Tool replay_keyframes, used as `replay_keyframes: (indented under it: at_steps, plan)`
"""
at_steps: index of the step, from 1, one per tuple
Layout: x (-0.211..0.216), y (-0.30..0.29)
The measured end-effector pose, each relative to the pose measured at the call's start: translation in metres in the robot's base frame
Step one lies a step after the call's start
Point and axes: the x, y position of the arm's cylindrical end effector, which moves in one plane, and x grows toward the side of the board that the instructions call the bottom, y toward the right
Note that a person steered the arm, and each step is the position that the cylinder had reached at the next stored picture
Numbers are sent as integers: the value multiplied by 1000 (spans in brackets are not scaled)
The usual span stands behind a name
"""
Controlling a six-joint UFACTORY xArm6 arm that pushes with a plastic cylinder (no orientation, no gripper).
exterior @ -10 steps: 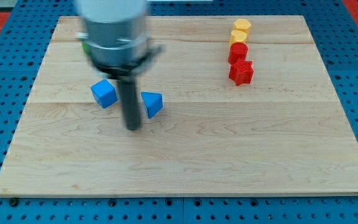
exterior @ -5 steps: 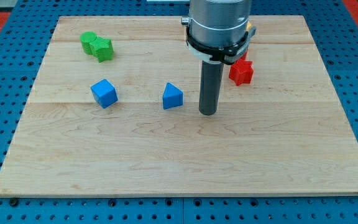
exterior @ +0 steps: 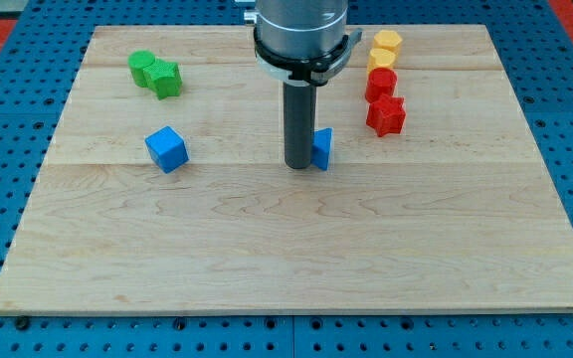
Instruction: Slide blue triangle below red star
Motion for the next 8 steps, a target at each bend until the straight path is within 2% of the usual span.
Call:
replay_keyframes:
  at_steps: [1, 2, 3, 4, 5, 6, 8]
  plan:
    - [-11, -39]
    - [-22, -17]
    - [-22, 36]
    - [-17, 56]
    - [-7, 44]
    - [-7, 74]
    - [-8, 79]
